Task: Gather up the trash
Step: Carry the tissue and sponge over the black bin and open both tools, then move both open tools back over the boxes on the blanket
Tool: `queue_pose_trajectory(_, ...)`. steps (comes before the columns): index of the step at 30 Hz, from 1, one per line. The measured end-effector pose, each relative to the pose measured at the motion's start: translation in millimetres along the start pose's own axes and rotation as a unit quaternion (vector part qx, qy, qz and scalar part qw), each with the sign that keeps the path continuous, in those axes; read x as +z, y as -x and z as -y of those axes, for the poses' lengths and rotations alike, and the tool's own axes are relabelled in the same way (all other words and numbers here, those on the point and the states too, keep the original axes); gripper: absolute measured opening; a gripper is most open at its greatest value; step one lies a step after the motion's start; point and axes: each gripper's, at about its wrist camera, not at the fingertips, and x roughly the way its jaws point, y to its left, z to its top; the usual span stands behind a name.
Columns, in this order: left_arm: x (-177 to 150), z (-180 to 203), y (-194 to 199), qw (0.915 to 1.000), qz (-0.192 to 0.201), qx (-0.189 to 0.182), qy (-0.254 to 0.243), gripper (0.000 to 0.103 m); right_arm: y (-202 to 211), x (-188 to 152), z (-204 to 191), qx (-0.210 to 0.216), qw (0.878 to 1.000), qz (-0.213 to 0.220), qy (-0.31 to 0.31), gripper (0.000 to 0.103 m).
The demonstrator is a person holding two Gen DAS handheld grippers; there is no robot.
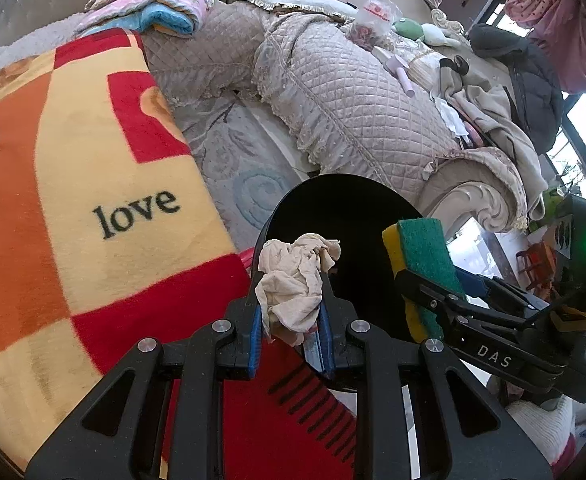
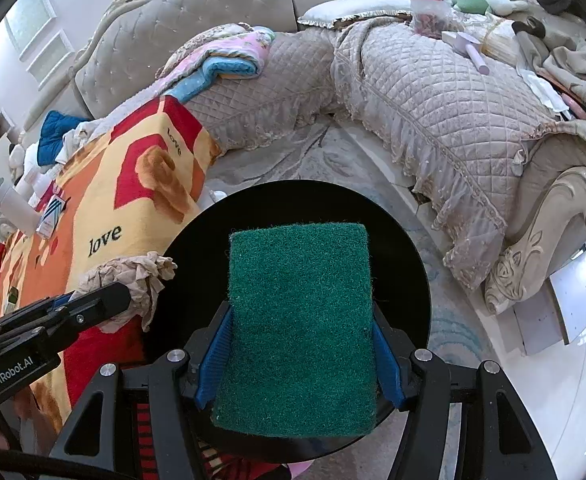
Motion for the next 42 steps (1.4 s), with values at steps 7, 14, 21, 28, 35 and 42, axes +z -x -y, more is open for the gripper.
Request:
queue_pose_trajectory(7, 1.6, 0.1, -1.9, 0.9999, 0.000, -0.014, 0.001, 0.021, -1.5, 1.0, 3.5, -0.002, 1.000, -0.002, -0.005, 0.062)
queue_pose_trajectory(14, 1.5, 2.0, -2.2, 0.9994, 0.003, -0.035, 0.002, 0.036, -0.2, 3.1, 5.7, -0.001, 1.000, 0.002, -0.007, 0.064)
queue_pose_trajectory(21, 1.0, -3.5, 3.5, 0.9990, 0.005, -0.043, 0.010, 0.057, 4.7, 4.4, 9.0, 0.010, 1.000, 0.009, -0.028, 0.080)
queue_pose_trajectory(28, -7.3, -22.6, 28.3, 0.9997, 0.024, 0.003, 0.007, 0.057, 8.2, 0.6, -11.7, 0.023, 1.000, 0.011, -0.011, 0.081)
queue_pose_trajectory(35, -22.9, -67.3, 54.0, 0.9970, 0.042, 0.060, 0.026, 0.057, 3.1, -6.9, -59.8, 0.041, 0.999, 0.004, 0.032, 0.081)
queue_pose_trajectory(42, -46.3, -125.2, 83.5, 0.9911, 0.053, 0.111, 0.051, 0.057, -9.1, -15.1, -119.6, 0.068, 0.995, -0.011, 0.079, 0.081)
